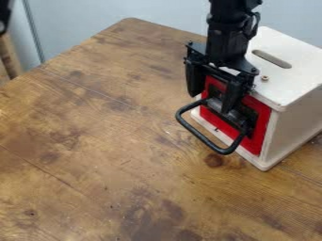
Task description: Close the drawer
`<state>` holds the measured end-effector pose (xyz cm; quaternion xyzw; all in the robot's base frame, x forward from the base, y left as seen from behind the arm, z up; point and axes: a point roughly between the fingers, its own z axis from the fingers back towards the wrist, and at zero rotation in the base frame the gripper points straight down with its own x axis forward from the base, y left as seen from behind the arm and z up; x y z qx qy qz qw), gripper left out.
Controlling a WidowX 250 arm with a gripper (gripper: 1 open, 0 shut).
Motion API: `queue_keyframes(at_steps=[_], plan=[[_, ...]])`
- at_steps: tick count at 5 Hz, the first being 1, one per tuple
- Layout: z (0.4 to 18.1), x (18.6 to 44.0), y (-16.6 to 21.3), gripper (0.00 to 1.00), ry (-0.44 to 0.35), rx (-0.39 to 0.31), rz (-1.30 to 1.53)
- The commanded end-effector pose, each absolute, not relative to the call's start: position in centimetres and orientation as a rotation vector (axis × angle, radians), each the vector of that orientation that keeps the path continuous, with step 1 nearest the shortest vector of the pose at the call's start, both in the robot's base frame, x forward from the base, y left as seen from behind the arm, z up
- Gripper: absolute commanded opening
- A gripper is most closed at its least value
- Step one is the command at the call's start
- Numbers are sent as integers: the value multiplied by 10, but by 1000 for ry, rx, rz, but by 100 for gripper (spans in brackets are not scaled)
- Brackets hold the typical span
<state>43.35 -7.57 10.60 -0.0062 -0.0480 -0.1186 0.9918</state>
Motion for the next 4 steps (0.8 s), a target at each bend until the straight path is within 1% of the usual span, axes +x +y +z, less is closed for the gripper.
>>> queue_keyframes(at_steps=[1,2,4], plan=[[146,453,-110,100,-289,-49,-232],[159,453,-118,100,-290,-51,-247],[199,441,-117,100,-317,-59,-303]])
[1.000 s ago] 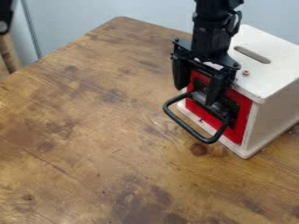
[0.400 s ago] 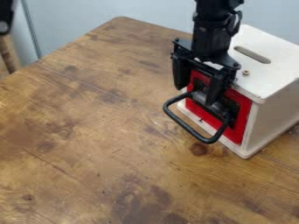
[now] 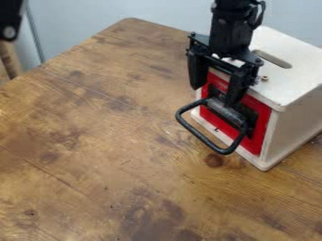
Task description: Close the drawer
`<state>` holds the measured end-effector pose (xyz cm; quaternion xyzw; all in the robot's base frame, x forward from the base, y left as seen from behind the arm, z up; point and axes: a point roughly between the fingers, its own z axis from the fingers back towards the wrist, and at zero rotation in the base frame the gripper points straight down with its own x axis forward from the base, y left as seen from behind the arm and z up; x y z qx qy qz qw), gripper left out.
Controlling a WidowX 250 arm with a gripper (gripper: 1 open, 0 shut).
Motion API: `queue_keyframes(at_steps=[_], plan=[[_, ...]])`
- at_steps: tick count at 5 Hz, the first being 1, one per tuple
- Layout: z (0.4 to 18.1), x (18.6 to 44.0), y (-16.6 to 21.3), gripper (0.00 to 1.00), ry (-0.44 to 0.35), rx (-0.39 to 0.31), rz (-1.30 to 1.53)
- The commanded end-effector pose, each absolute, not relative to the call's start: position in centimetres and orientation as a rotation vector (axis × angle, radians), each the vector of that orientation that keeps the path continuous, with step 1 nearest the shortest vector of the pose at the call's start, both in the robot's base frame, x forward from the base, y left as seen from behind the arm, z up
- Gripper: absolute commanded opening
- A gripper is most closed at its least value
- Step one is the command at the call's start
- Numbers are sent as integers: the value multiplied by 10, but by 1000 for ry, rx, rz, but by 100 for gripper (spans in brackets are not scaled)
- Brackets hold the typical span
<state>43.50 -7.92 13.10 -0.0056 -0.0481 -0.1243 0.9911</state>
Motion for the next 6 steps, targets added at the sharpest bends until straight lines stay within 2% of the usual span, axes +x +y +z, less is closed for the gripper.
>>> queue_keyframes(at_steps=[1,2,3,5,6], plan=[[226,430,-117,100,-321,-56,-284],[223,407,-110,100,-223,-56,-246],[213,410,-101,100,-189,-33,-191],[195,415,-88,100,-157,-11,-94],[192,417,-80,100,-157,-11,-109]])
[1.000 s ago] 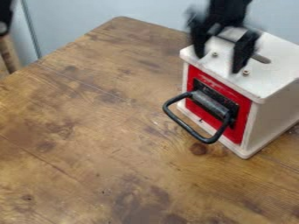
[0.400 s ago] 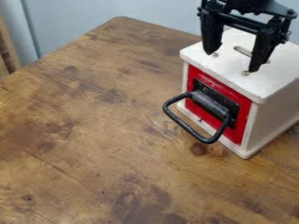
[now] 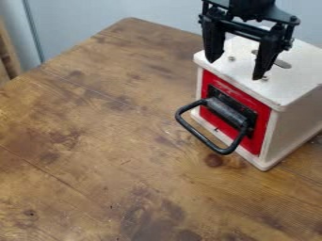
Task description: Close the drawer
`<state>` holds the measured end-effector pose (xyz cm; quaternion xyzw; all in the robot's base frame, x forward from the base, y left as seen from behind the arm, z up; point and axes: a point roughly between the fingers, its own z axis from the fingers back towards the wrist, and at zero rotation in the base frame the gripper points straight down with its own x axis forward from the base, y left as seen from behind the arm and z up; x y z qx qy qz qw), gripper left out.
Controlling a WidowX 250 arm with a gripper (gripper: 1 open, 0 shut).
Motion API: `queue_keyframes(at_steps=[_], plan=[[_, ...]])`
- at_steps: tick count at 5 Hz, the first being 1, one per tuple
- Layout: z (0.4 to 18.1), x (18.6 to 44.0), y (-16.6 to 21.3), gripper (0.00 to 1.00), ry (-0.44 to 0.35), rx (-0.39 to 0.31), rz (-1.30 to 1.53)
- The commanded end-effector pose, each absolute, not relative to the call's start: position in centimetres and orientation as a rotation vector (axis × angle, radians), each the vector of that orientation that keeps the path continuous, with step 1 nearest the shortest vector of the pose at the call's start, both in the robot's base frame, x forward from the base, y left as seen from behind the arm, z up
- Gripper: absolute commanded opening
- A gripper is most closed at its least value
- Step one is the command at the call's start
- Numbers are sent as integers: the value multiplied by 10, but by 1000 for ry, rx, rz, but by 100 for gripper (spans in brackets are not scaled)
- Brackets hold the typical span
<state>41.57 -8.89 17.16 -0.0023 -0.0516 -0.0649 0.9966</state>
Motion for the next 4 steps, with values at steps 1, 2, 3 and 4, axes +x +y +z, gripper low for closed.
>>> queue_keyframes(at_steps=[1,2,3,4], plan=[[192,421,-70,100,-153,-15,-132],[196,418,-64,100,-160,-15,-152],[202,413,-62,100,-173,-14,-173],[210,414,-60,100,-202,-18,-248]])
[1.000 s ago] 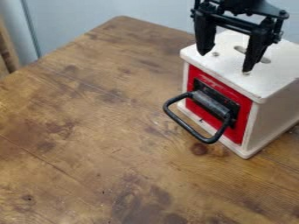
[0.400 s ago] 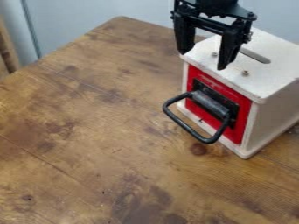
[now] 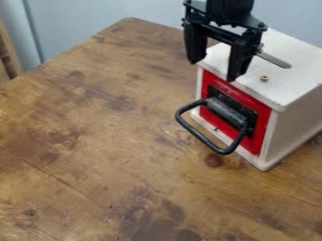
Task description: Close the drawer
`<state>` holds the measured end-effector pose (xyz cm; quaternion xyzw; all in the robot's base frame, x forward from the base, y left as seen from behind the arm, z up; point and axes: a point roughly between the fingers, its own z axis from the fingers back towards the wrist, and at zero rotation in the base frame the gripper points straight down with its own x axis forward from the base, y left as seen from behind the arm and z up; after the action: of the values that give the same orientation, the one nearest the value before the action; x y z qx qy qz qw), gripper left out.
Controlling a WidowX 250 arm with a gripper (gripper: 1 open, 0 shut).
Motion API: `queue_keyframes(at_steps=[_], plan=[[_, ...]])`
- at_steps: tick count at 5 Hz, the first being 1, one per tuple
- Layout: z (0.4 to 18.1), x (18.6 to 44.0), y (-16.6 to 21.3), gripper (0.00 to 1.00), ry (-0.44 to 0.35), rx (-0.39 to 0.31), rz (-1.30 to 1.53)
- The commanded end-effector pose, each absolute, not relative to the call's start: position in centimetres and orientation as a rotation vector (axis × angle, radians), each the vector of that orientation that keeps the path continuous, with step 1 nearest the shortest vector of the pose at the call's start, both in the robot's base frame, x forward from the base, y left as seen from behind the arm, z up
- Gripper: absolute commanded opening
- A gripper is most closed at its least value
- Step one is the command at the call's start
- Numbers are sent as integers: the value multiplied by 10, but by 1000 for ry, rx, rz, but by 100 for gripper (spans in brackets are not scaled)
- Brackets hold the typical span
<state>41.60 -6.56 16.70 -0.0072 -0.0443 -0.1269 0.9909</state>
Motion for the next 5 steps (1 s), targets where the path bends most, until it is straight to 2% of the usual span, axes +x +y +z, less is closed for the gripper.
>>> queue_keyframes(at_steps=[1,4,5], plan=[[217,415,-59,100,-212,-22,-322],[218,401,-93,100,-213,-20,-375],[220,404,-86,100,-218,-8,-271]])
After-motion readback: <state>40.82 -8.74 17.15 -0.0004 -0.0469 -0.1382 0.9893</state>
